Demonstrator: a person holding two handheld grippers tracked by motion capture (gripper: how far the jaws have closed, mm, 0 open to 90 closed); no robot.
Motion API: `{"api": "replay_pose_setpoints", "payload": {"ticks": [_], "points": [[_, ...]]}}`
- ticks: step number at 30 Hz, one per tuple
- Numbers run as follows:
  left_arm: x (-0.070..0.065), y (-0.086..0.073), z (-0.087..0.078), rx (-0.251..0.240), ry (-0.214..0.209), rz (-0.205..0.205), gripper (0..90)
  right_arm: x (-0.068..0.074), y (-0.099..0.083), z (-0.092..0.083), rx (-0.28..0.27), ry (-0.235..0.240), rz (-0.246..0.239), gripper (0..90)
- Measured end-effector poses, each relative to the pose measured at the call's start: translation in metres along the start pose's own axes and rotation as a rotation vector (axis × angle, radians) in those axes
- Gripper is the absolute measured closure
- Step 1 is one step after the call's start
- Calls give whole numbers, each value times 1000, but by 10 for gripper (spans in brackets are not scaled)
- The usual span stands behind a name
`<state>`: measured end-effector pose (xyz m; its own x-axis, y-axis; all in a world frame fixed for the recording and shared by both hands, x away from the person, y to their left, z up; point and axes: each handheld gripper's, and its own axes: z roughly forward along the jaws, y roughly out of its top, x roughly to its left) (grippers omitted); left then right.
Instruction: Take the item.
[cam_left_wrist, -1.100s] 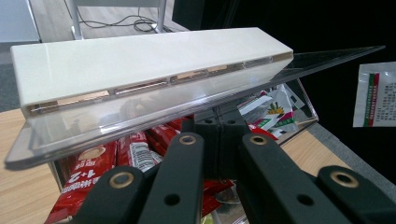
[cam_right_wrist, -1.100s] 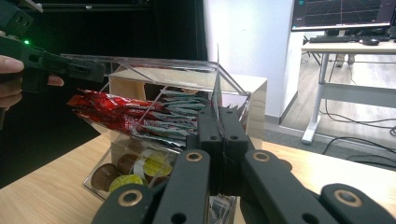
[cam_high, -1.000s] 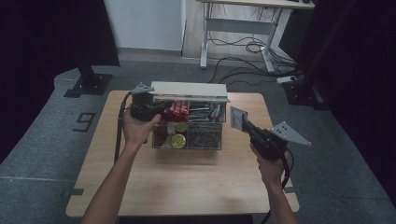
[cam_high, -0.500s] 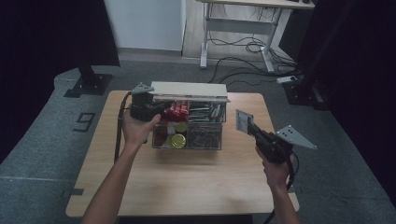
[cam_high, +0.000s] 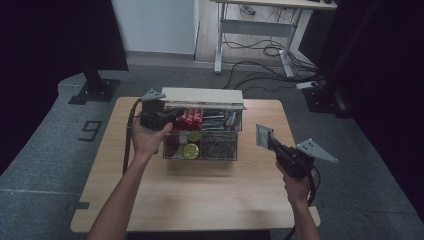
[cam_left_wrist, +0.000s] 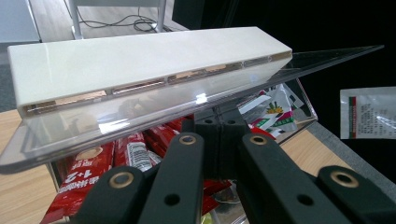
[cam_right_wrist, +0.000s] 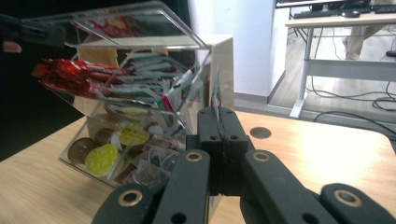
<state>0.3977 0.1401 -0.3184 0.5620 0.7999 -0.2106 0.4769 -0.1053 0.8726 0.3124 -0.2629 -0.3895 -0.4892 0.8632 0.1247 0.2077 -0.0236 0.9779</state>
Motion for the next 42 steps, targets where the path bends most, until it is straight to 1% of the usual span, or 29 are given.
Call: {"api": "replay_pose_setpoints", "payload": {"ticks": [16, 26, 27, 29, 30, 36, 42], "points": [[0, -2, 0, -1, -1, -4, 898, -16, -27, 1, 41, -30, 43, 892], [0, -2, 0, -1, 1, -4, 897, -26, -40, 2, 70, -66, 46, 892], [0, -2, 0, -1, 0, -4, 897, -29, -45, 3, 80, -72, 51, 892], [0, -2, 0, -1, 0, -4, 897, -30, -47, 4, 82, -73, 53, 892], [0, -2, 1, 1, 0, -1, 897, -32, -51, 5, 91, -81, 59, 892], [-1, -2, 1, 1, 1, 1, 897, -38, -64, 9, 113, -99, 74, 892], [-1, -2, 0, 0, -1, 1, 896, -42, -79, 15, 144, -104, 90, 892]]}}
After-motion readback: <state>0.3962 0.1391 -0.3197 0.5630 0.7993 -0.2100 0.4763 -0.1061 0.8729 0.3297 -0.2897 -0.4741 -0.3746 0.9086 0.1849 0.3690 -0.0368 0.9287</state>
